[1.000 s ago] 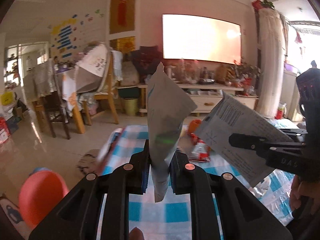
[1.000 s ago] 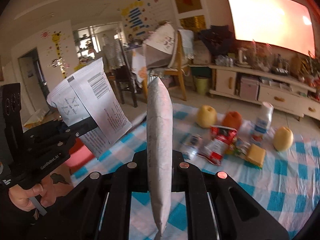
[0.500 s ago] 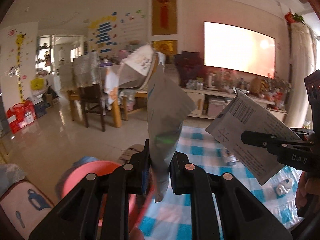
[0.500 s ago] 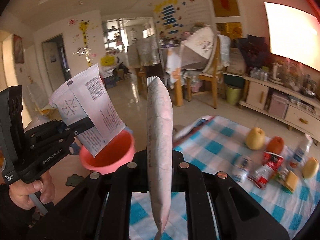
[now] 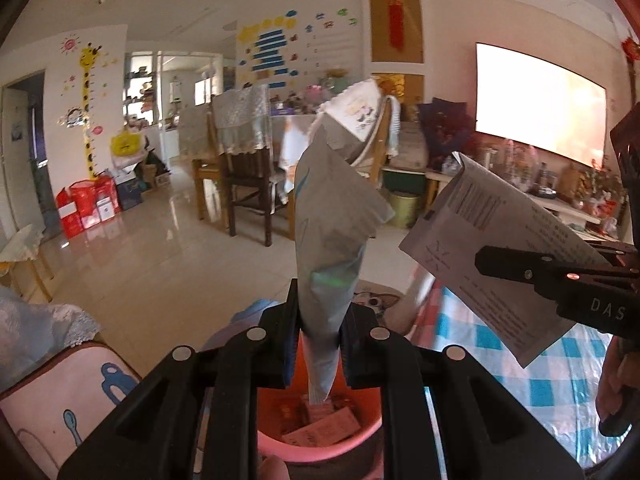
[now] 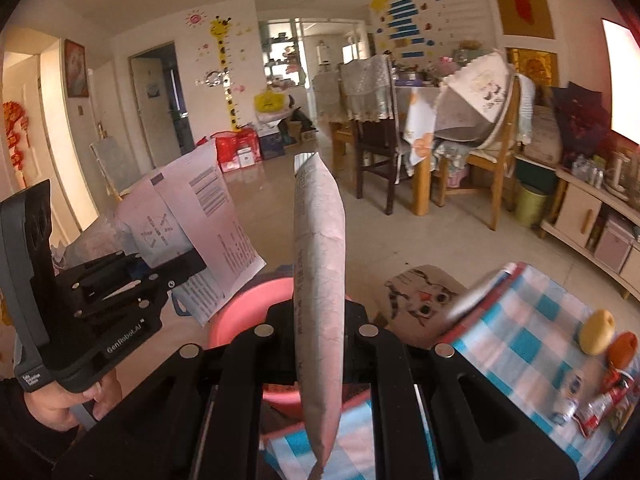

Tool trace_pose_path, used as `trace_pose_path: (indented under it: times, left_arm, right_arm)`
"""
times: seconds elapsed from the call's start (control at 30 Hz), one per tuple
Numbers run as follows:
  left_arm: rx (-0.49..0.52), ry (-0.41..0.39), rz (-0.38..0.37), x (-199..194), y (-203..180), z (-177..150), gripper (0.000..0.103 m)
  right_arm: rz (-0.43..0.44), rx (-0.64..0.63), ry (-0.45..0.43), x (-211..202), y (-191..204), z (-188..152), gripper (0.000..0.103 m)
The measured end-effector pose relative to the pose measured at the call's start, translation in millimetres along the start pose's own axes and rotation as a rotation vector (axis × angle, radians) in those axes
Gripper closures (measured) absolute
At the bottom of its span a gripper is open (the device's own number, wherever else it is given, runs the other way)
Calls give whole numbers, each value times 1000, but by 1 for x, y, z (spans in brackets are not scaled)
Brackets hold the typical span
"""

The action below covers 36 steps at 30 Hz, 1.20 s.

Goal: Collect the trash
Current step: 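Lift both white bags and carry them over the pink bucket, then open both grippers to drop the white bags into the bucket, then move both tools back over the table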

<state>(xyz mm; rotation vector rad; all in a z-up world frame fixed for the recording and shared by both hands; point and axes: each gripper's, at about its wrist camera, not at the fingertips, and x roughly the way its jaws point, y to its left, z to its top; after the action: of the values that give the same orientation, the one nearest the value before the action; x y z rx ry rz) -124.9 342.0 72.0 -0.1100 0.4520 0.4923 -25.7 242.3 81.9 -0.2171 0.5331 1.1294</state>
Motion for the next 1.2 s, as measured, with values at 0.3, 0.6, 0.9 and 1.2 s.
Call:
trace_pose_path:
  times: [0.3,0.6,0.9,1.2]
  left_arm:
    - [-28,33,32,33,35,-5,85]
    - [-46,188,30,95,44,-46,84]
    - [-33,282,61,126,47,-73,27]
    - [-204,311,-73,95,29,-63,5]
  right_arm:
    - [44,-3,51,58,18,7,91]
    - [51,23,178,124,8,-19,90]
    - [30,94,226,151,-11,-45,50]
    - [-72,205,73,33,-63,-85,12]
